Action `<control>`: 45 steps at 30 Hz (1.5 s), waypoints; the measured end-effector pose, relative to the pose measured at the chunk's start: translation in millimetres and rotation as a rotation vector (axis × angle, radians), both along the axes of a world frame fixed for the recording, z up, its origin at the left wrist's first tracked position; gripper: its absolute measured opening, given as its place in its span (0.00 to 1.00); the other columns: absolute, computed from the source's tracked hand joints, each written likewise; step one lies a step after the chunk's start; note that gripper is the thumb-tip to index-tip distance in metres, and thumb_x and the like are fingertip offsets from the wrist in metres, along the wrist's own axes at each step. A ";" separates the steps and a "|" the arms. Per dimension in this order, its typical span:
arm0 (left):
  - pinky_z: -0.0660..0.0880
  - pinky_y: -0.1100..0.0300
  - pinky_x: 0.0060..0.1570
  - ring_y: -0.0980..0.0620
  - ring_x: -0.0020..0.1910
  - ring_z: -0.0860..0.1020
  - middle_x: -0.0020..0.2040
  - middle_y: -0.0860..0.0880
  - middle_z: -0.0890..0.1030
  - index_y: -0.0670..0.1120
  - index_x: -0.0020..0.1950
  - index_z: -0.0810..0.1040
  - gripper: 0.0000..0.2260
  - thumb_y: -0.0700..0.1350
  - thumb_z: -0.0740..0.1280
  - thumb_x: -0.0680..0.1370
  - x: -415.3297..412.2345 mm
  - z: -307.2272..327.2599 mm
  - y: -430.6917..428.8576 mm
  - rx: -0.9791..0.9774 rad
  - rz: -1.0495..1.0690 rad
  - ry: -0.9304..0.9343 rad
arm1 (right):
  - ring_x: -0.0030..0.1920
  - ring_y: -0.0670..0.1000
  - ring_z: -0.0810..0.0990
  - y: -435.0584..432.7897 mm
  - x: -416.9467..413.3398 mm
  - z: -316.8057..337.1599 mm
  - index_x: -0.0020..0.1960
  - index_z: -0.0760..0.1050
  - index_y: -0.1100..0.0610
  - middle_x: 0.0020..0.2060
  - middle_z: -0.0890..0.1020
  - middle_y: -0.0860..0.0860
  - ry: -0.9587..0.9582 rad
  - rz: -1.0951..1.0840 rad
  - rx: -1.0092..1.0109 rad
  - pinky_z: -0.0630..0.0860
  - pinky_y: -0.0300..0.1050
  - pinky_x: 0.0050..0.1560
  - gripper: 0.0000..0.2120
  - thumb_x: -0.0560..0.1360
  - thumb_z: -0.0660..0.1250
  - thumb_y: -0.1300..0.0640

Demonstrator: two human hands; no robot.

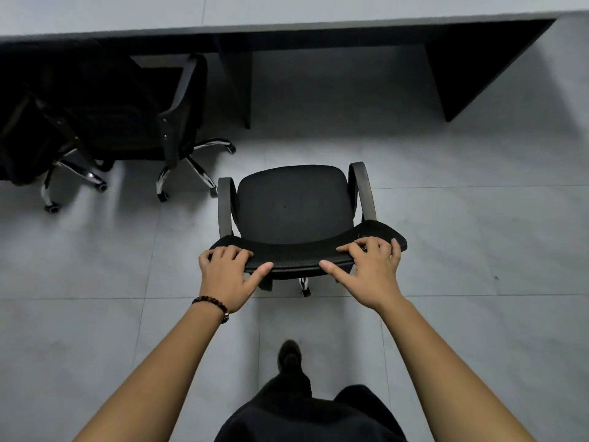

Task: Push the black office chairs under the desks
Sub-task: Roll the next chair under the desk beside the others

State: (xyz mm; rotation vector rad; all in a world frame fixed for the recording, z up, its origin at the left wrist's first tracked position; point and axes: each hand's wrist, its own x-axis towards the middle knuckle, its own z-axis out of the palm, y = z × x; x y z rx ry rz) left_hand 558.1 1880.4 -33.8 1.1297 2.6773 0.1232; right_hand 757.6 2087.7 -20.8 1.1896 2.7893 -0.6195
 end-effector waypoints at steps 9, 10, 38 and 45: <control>0.61 0.50 0.59 0.51 0.55 0.72 0.50 0.54 0.78 0.54 0.53 0.79 0.30 0.72 0.47 0.74 -99.7 2.6 117.7 0.020 0.022 0.011 | 0.69 0.52 0.61 122.8 -103.8 -0.7 0.59 0.77 0.41 0.60 0.72 0.48 0.024 0.036 -0.016 0.37 0.56 0.74 0.34 0.67 0.50 0.21; 0.61 0.50 0.58 0.51 0.55 0.72 0.50 0.54 0.78 0.54 0.53 0.79 0.30 0.72 0.47 0.74 -109.7 1.1 128.8 0.033 0.026 0.017 | 0.69 0.51 0.61 135.2 -114.4 -1.7 0.59 0.77 0.41 0.60 0.73 0.47 0.038 0.039 -0.003 0.37 0.56 0.74 0.34 0.68 0.50 0.21; 0.50 0.46 0.70 0.44 0.60 0.69 0.55 0.48 0.75 0.55 0.60 0.76 0.37 0.75 0.41 0.70 -375.8 -0.5 382.1 -0.052 0.086 -0.070 | 0.70 0.56 0.60 379.0 -381.3 1.5 0.63 0.74 0.43 0.61 0.71 0.51 -0.081 0.037 -0.016 0.36 0.60 0.74 0.35 0.70 0.50 0.22; 0.43 0.41 0.72 0.45 0.69 0.63 0.63 0.47 0.74 0.54 0.63 0.75 0.31 0.69 0.44 0.75 -378.8 9.9 372.6 -0.049 0.058 -0.095 | 0.73 0.55 0.58 357.6 -382.2 9.0 0.69 0.70 0.44 0.68 0.70 0.52 -0.086 0.021 -0.033 0.36 0.59 0.74 0.34 0.74 0.47 0.27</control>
